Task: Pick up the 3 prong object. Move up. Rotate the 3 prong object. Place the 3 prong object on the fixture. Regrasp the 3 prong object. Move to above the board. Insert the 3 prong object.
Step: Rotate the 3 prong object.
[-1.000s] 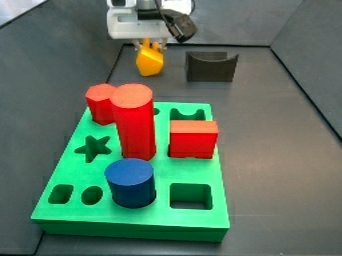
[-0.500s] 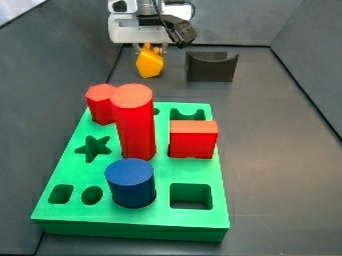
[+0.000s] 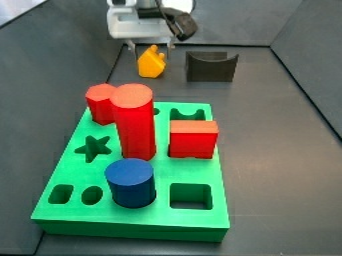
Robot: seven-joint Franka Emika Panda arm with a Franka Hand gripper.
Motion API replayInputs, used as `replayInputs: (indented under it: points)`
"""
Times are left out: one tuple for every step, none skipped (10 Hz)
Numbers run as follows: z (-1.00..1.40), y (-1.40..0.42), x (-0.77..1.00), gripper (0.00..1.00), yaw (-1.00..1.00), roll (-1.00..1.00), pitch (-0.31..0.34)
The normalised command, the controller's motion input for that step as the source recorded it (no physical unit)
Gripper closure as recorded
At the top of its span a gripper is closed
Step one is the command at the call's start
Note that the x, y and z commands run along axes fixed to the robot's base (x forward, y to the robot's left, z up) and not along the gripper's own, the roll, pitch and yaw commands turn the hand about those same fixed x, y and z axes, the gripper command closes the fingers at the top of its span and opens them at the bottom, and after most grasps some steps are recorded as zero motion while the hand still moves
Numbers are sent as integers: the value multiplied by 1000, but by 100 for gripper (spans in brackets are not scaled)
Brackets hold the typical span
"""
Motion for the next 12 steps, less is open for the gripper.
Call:
replayInputs:
  points:
    - [1000,4,-17,0,-13,16,56]
    - [1000,8,-17,0,-19,37,75]
    - [1000,8,-21,0,-18,46,76]
    - [1000,9,-27,0,-16,62,75]
    - [962,8,-30,0,-15,70,77]
    - [721,6,-31,0,-7,87,76]
    - [579,3,-31,0,-3,97,75]
    - [0,0,0,0,1000,0,0]
    - [-100,-1,1,0,1000,0,0]
    - [-249,1,23,0,1000,2,-1]
    - [-193,3,41,0,1000,2,-3]
    - [-130,2,43,0,1000,2,-4]
